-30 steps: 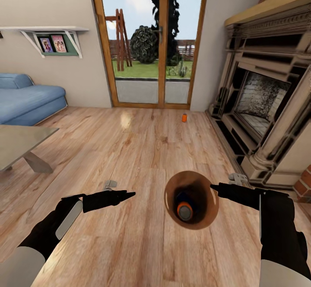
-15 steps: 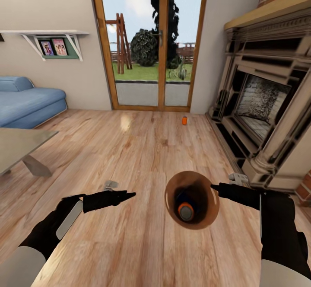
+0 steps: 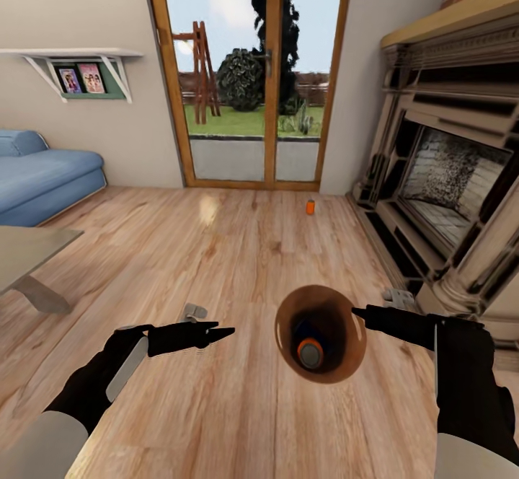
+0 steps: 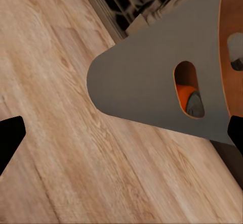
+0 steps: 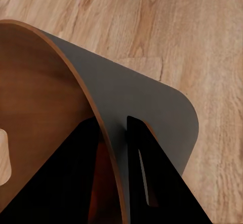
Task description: Put the three can of soda from the living room inside the tash can in the kitchen.
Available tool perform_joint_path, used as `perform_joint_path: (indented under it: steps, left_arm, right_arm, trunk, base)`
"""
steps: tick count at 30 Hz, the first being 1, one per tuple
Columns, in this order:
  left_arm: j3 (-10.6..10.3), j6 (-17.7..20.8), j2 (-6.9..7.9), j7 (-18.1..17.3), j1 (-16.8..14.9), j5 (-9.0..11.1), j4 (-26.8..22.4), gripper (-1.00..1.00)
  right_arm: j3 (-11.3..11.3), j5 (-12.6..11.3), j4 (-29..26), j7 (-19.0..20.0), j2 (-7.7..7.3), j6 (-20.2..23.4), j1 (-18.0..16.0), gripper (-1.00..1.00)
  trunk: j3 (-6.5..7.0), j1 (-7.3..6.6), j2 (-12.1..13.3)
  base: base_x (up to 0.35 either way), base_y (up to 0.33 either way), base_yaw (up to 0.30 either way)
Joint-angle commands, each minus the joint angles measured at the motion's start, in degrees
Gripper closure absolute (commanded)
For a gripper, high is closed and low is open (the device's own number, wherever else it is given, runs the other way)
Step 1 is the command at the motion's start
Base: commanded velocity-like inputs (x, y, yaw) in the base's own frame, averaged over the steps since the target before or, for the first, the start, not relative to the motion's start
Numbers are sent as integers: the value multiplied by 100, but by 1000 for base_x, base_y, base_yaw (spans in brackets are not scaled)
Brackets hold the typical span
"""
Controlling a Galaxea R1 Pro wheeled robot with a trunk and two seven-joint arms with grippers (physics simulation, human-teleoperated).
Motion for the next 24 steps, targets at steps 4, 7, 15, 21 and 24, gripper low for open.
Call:
perform_joint_path:
  steps: [4,7,15,21,24]
  left_arm:
    - [0,0,0,0,3,0,1,-100]
    - [0,0,0,0,4,0,1,-100]
    - [0,0,-8,3,3,12,1,-100]
    - [3,0,-9,8,1,17,53,-100]
    - [7,-6,-15,9,-2,-3,190,-100]
  right_arm:
    - [2,-161,-3,63,-48,77,-2,100]
    - [2,-159,-3,83,-68,77,-2,100]
    - [1,-161,-3,93,-63,77,-2,100]
    - [-3,-157,-3,88,-67,77,-2,100]
    - [-6,-157,-3,89,-73,77,-2,100]
  trunk:
    - [1,-1,0]
    - [1,-1,0]
    - [1,-1,0]
    - [1,-1,0]
    - [1,-1,0]
  base:
    - [339,0,0]
    - [339,0,0]
    - [339,0,0]
    - [339,0,0]
    - [339,0,0]
